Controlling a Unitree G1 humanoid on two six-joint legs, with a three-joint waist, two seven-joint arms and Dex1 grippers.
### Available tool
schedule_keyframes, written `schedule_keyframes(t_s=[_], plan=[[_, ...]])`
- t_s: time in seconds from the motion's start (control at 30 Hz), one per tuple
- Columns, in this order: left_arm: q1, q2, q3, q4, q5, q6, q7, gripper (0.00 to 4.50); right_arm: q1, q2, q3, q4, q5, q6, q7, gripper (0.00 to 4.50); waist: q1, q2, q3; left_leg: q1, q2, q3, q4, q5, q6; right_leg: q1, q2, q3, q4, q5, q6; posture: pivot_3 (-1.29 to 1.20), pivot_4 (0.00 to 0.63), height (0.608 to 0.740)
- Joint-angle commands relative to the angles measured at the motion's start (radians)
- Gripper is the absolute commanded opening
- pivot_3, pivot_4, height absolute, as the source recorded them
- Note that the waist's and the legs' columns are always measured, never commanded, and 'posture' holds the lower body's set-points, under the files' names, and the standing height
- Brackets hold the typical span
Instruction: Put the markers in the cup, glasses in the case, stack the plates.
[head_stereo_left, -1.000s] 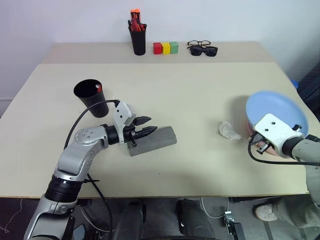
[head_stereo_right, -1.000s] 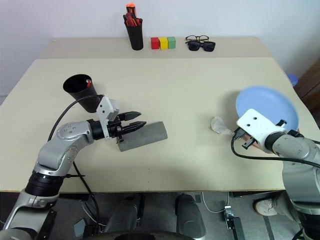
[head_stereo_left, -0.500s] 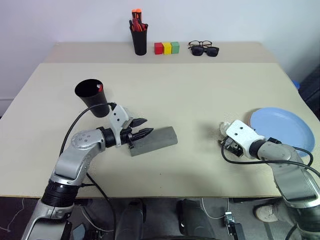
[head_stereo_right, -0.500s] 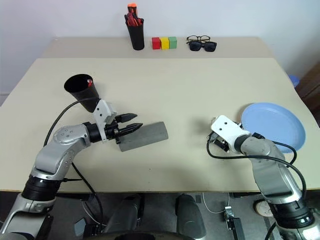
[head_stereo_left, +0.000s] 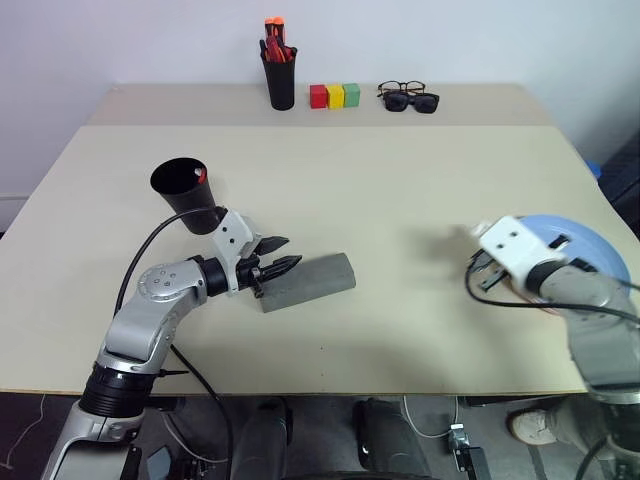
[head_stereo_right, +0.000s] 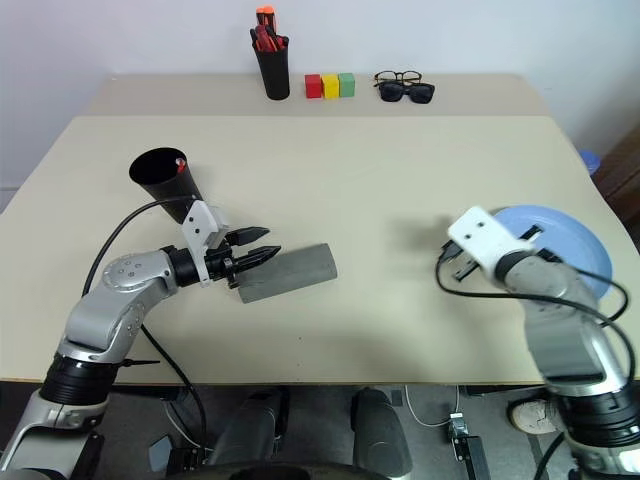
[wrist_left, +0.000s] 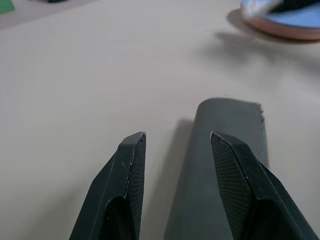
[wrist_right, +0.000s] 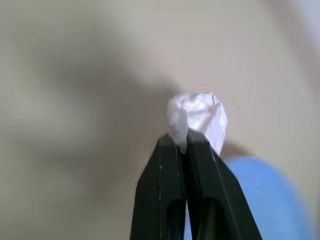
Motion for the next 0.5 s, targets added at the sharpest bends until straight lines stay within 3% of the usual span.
schedule_keyframes(t_s=[0.03,0.13,0.27,0.5], plan=[[0.010,0.004,0.031,-0.016,-0.003,-0.022,0.003,2.05,0.032,-0.097,-0.043,0.018,-0.074,0.044,-0.008,0.61,0.003,0.000,0.000,0.000,0.000,0.000,0.000,0.000,0.000,0.000,0.000,0.000,0.000,0.000,0.000,0.00,0.150,0.740],[0.021,0.002,0.030,-0.026,0.006,-0.025,0.012,2.05,0.012,-0.098,-0.024,0.048,-0.069,0.028,-0.015,1.94,-0.002,-0.001,0.000,0.000,0.000,0.000,0.000,0.000,0.000,0.000,0.000,0.000,-0.001,0.000,0.000,0.00,0.150,0.740],[0.054,0.006,0.060,-0.060,0.011,-0.011,0.056,2.05,-0.067,-0.046,0.026,0.083,-0.038,-0.069,-0.021,4.04,-0.014,0.000,0.000,0.001,0.001,0.001,0.000,0.000,0.000,0.000,0.000,0.000,0.000,0.000,0.000,0.00,0.150,0.740],[0.230,0.055,0.213,-0.152,0.038,-0.042,0.143,2.05,-0.160,0.170,0.000,0.092,0.217,-0.246,0.075,4.04,-0.026,0.000,0.000,0.000,0.001,0.000,0.000,0.000,0.000,0.000,0.000,0.000,0.000,0.000,0.000,0.00,0.150,0.740]])
